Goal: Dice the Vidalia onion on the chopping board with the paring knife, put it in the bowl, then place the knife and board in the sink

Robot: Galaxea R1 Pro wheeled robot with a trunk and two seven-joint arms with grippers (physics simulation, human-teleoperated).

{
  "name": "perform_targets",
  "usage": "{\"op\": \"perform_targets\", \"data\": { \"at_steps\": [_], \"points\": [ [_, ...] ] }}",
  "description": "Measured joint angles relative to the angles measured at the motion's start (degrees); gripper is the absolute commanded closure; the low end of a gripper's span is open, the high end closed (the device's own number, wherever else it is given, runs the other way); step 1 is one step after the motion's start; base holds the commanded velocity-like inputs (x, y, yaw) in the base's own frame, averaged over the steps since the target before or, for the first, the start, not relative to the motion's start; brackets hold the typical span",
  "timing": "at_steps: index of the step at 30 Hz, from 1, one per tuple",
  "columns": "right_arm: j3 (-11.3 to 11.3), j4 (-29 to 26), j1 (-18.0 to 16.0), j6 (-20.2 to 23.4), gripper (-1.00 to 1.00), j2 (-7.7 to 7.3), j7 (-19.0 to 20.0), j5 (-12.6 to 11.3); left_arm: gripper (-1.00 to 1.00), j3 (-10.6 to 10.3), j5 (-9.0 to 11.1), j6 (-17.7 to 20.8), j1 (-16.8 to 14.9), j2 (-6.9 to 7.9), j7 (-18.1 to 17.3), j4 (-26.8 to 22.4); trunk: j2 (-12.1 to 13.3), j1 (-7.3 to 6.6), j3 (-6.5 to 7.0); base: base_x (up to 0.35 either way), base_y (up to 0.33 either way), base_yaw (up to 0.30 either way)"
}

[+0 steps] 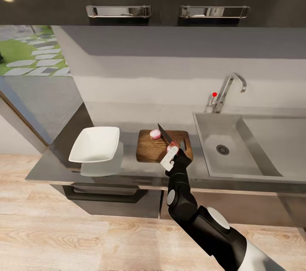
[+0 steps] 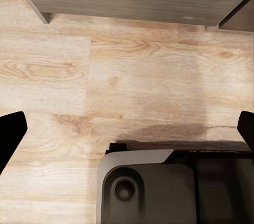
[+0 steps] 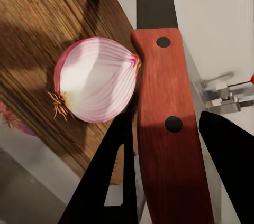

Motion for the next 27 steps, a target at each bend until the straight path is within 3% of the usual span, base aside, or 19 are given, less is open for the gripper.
{"op": "perform_targets", "data": {
  "at_steps": [27],
  "points": [
    [0.0,0.18,0.0,0.0,1.0,0.04,0.0,-0.09,-1.0,0.0,-0.03,0.0,0.0,0.0,0.0,0.08,0.0,0.0,-2.47,0.0,0.0,0.0]
  ]
}}
